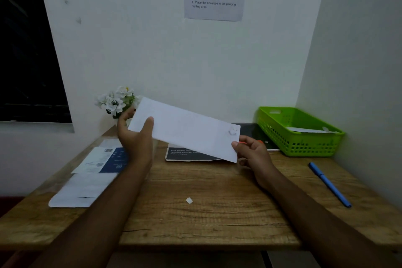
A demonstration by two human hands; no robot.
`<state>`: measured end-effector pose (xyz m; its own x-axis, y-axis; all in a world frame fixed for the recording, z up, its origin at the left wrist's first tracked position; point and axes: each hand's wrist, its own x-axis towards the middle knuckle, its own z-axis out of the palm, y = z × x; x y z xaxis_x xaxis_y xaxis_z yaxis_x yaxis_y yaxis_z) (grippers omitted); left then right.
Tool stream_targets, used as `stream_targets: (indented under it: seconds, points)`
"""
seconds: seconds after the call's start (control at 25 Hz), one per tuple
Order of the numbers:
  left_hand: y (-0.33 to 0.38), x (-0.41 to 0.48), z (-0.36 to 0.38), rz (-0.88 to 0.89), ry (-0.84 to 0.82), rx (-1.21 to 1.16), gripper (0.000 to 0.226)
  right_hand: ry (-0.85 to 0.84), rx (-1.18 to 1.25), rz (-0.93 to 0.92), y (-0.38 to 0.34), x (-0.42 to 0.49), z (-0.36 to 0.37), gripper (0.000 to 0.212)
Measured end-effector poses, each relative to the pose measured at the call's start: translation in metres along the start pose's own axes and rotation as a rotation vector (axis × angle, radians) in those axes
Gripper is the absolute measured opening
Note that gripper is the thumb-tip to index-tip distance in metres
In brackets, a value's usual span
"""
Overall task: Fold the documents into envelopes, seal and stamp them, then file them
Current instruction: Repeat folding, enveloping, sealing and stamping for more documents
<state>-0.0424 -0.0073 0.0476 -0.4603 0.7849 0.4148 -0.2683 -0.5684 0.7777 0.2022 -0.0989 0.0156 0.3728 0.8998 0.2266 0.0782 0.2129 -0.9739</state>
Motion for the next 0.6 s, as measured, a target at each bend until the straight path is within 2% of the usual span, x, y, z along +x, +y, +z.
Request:
stream_targets:
  seconds: [0.12, 0.32, 0.48, 0.6]
  points:
    - [-0.003, 0.000, -0.007, -0.079, -0.044, 0.114, 0.031, 0.071, -0.024, 0.011, -0.002, -0.002, -0.005, 0.021]
    - [0.000, -0.009, -0.025, -0.323, -0.362, 0.279, 0.020, 0.088, -0.207, 0.039, -0.002, -0.017, -0.016, 0.034]
    - [0.015, -0.022, -0.045, -0.322, -0.373, 0.394, 0.036, 0.021, -0.247, 0.066, -0.009, -0.040, -0.033, 0.038]
    - [0.022, -0.031, -0.061, -0.339, -0.480, 0.514, 0.042, -0.054, -0.348, 0.100, -0.014, -0.057, -0.051, 0.044]
